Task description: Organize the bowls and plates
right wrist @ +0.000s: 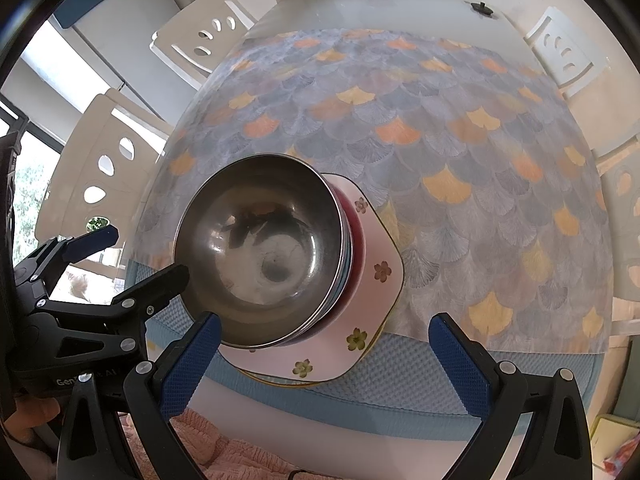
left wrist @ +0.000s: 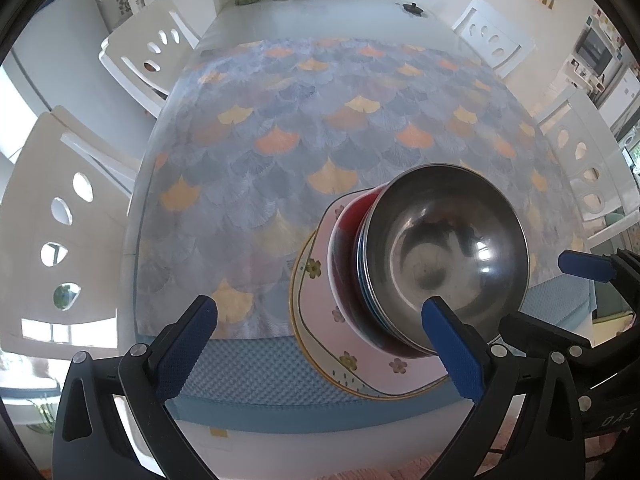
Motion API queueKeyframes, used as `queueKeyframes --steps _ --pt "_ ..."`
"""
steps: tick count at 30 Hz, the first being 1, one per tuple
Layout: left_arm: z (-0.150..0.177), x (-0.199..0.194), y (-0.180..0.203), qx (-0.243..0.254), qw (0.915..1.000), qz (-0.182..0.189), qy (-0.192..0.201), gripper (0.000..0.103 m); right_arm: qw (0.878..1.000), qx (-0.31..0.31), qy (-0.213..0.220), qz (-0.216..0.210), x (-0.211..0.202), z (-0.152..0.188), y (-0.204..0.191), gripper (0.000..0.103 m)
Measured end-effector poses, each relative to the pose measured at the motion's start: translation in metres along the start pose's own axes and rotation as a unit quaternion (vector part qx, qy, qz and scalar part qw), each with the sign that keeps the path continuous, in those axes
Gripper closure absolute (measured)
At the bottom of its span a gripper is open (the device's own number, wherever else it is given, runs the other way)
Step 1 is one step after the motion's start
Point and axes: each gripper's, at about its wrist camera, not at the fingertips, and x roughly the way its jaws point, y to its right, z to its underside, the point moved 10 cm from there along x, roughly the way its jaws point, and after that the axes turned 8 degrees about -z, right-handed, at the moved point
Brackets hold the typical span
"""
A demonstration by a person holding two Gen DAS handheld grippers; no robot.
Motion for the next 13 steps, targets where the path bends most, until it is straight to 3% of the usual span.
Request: queueKeyframes --steps 13 --pt "0.0009 -0.0005 0.0005 -0.003 0.9999 0.01 0.002 0.001 1.0 0.003 -0.002 0.002 0.0005 0.0004 0.0005 0.0"
